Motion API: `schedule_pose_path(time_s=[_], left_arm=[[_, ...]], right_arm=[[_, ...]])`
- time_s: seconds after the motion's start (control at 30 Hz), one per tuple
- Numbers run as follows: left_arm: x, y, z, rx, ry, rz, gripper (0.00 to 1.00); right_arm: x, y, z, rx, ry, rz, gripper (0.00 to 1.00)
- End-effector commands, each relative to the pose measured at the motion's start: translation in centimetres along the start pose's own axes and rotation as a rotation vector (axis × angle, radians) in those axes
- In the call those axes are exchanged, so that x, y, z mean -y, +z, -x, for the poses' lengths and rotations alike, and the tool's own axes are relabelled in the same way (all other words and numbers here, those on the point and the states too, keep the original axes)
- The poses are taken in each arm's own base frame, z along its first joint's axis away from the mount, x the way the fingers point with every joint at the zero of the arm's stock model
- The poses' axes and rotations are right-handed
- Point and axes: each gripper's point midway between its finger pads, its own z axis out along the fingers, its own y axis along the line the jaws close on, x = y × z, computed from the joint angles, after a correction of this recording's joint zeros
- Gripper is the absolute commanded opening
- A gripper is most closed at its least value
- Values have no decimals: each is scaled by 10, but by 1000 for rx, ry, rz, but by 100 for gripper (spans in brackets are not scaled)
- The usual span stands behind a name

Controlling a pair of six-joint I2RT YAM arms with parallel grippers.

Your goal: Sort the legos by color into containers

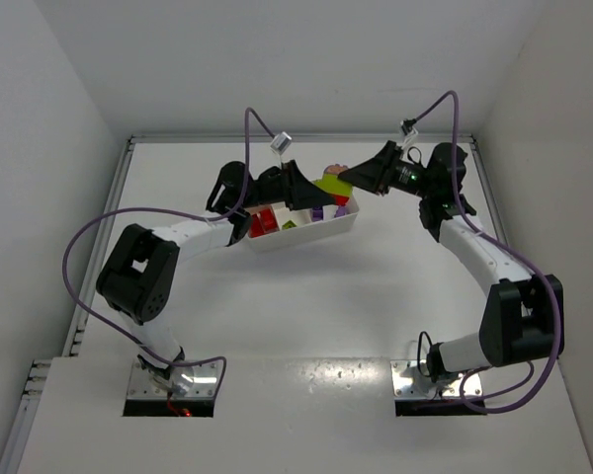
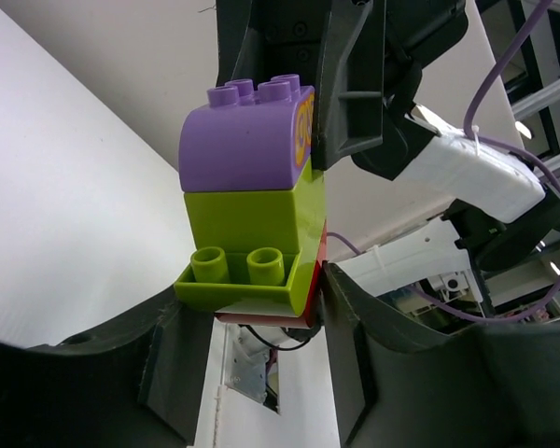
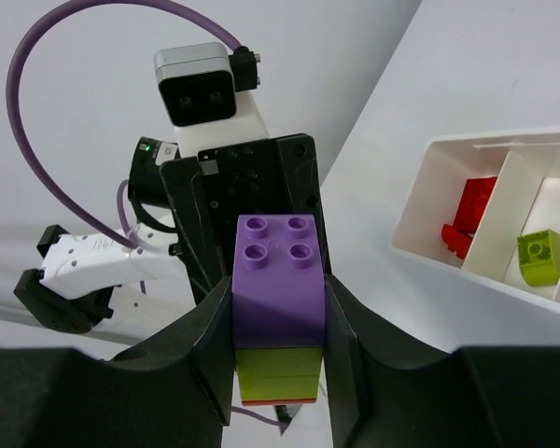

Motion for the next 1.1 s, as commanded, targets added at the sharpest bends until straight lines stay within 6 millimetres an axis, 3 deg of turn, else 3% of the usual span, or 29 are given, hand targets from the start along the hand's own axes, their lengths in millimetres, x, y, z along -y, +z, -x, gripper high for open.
schedule_pose_path(time_s=[0.0, 0.07, 0.13, 0.43, 0.67, 0.83, 0.9, 1.0, 1.07], left_arm=[[33, 11, 2, -25, 122, -114, 41], [33, 11, 2, -25, 133, -114, 21], [27, 10, -2, -31, 128, -100, 8], [25, 4, -10, -43, 149, -74, 5], [18, -3, -15, -55, 151, -32, 4], [11, -18, -13, -67, 237, 23, 4], [12, -25, -24, -104, 241, 40, 4], [1, -42, -23, -106, 288, 121, 4], [1, -56, -9, -67, 364, 183, 4]], right_arm=[[-7, 4, 3, 12, -18, 30, 0], [-5, 2, 7, 21, -18, 24, 0], [-2, 0, 11, 38, -18, 14, 0], [9, -12, 35, 100, -25, -23, 0], [12, -18, 39, 116, -36, -34, 0], [10, -28, 47, 141, -64, -39, 0], [14, -31, 49, 145, -89, -51, 0], [23, -28, 40, 106, -103, -68, 0], [34, -19, 33, 73, -157, -99, 0]])
